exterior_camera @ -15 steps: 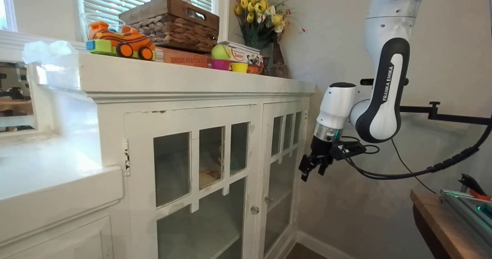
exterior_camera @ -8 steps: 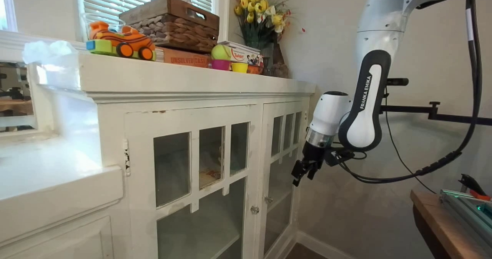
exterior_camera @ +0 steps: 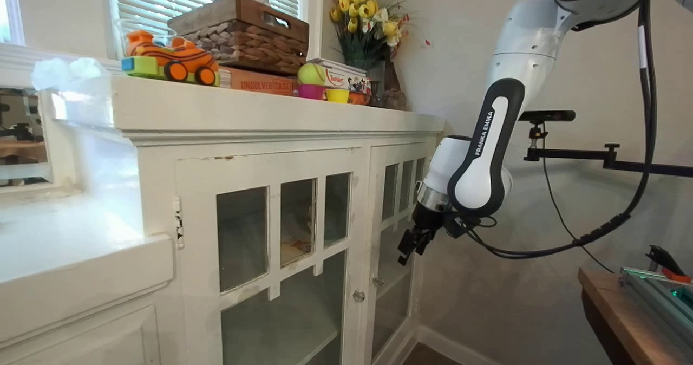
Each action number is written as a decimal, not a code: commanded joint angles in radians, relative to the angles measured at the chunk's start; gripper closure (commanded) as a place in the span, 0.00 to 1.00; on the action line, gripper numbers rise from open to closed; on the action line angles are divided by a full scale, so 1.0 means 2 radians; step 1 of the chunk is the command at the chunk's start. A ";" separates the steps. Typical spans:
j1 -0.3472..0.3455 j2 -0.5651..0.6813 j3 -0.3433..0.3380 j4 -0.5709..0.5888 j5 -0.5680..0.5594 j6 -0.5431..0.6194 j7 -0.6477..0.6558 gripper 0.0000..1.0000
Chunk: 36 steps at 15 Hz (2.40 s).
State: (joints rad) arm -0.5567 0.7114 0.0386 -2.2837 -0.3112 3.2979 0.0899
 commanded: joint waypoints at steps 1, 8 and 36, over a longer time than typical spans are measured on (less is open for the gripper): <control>-0.018 0.029 0.024 0.029 0.028 -0.004 -0.049 0.00; -0.023 0.070 0.036 0.071 0.032 -0.007 -0.073 0.00; 0.062 0.187 -0.012 0.227 0.083 -0.063 -0.074 0.00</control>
State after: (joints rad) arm -0.4542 1.0196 0.0111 -1.9235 -0.1974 3.2157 -0.0305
